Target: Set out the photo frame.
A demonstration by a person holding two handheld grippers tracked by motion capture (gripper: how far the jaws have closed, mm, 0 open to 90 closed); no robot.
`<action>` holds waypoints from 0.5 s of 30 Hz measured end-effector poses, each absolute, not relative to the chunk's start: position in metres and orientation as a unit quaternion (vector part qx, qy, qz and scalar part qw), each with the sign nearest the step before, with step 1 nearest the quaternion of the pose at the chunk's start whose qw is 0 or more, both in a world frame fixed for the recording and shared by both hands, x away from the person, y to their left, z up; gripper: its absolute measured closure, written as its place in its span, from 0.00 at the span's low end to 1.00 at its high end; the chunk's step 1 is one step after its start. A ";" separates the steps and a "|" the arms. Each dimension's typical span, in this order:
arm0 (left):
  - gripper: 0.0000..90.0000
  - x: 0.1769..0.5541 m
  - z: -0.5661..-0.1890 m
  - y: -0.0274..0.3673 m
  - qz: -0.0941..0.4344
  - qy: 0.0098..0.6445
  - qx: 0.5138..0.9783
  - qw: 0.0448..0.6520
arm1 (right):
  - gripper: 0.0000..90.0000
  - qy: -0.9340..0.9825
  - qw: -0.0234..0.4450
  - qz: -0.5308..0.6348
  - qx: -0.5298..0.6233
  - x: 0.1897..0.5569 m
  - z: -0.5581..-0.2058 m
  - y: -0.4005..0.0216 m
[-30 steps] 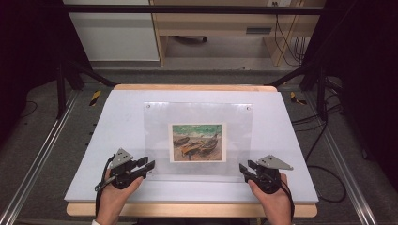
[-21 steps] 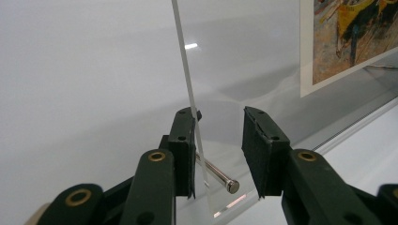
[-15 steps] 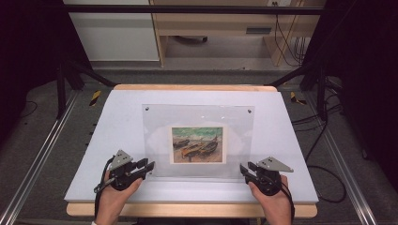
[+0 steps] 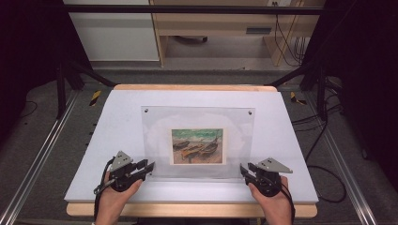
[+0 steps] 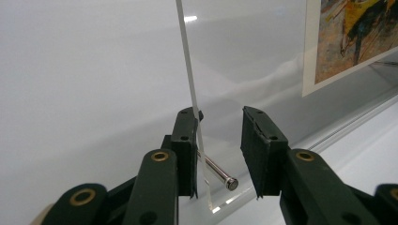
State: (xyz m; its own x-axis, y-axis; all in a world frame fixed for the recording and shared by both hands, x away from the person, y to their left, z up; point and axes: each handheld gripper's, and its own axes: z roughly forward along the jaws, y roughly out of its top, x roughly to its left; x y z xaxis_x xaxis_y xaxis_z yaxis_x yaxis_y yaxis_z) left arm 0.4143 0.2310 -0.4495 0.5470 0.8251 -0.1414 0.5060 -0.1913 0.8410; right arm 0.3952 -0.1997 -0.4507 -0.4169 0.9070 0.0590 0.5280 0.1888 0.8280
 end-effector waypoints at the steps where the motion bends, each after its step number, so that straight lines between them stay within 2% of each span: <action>1: 0.73 0.414 -0.450 0.231 0.175 0.442 0.752 0.456 | 0.72 0.736 0.231 0.409 0.488 0.395 -0.451 -0.200; 15: 0.73 0.410 -0.450 0.230 0.175 0.442 0.757 0.448 | 0.72 0.740 0.228 0.403 0.488 0.392 -0.451 -0.199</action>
State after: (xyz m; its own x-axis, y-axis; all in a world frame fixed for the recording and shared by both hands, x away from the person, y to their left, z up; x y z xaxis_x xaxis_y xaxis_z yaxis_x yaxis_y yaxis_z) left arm 0.4104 0.2301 -0.4497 0.5486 0.8259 -0.1299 0.5115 -0.2087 0.8335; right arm 0.3917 -0.1995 -0.4510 -0.4187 0.9064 0.0557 0.5387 0.1985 0.8188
